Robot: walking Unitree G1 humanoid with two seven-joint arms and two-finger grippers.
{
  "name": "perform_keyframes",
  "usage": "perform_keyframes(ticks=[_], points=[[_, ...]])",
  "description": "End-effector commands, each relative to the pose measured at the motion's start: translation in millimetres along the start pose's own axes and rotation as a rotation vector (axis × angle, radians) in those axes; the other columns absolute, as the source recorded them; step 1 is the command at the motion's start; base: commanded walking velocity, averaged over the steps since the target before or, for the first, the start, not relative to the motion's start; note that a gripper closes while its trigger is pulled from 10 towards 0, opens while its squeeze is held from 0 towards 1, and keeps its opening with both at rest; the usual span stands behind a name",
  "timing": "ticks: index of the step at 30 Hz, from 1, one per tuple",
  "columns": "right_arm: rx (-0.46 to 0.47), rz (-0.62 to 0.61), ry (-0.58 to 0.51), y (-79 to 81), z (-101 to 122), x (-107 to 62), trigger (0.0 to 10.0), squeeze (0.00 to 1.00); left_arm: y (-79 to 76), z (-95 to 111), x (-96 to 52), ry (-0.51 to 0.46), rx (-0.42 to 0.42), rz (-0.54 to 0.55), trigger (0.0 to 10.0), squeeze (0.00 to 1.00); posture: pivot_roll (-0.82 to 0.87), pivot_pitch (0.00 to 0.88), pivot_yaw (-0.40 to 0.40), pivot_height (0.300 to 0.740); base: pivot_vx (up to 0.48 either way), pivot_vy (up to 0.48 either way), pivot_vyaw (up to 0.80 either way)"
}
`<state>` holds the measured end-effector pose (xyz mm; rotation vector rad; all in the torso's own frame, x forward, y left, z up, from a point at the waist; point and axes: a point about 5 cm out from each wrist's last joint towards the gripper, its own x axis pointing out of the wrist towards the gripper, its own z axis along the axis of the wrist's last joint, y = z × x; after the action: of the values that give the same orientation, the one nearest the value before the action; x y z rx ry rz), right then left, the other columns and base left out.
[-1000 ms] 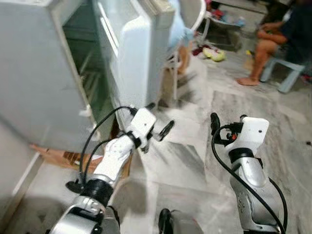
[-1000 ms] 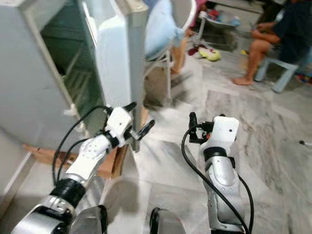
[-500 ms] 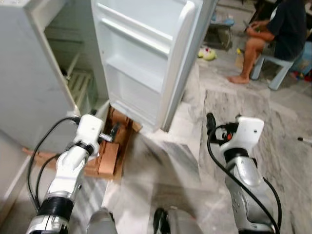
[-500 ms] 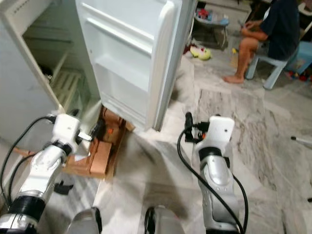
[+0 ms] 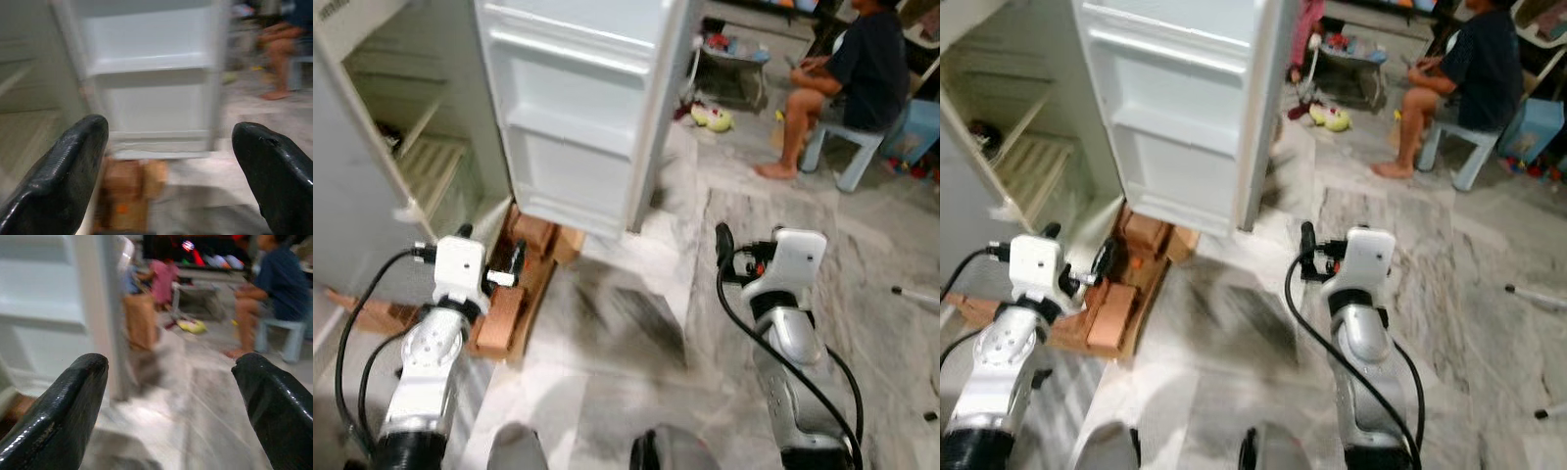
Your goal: Restocking fridge
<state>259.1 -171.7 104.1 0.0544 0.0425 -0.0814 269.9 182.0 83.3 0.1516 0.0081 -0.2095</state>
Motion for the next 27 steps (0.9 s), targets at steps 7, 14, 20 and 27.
perform_keyframes(ticks=[7, 14, 20, 27], points=[[0.009, -0.001, -0.032, 2.3, 5, 1.8, 10.0, 0.00, -0.2, 12, 7.9, -0.025, 0.057, -0.009, 10.0, 0.00, 0.01, 0.086, -0.079, 0.740, 0.401, -0.162, 0.00], [0.007, -0.005, -0.030, 2.3, 4, 3.3, 10.0, 0.00, -3.6, 12, 8.9, -0.027, 0.096, -0.021, 10.0, 0.00, 0.01, 0.083, -0.081, 0.740, 0.453, 0.000, -0.31], [0.001, -0.004, -0.029, 2.6, 3, 4.9, 10.0, 0.00, -1.8, 11, 8.8, -0.022, 0.105, -0.010, 10.0, 0.00, 0.01, 0.082, -0.085, 0.740, 0.463, 0.000, -0.63], [-0.009, -0.009, -0.029, 2.5, 4, 7.6, 10.0, 0.00, 7.7, 5, 3.4, 0.007, 0.124, 0.009, 10.0, 0.00, 0.01, 0.088, -0.082, 0.740, 0.465, 0.000, -0.69]])
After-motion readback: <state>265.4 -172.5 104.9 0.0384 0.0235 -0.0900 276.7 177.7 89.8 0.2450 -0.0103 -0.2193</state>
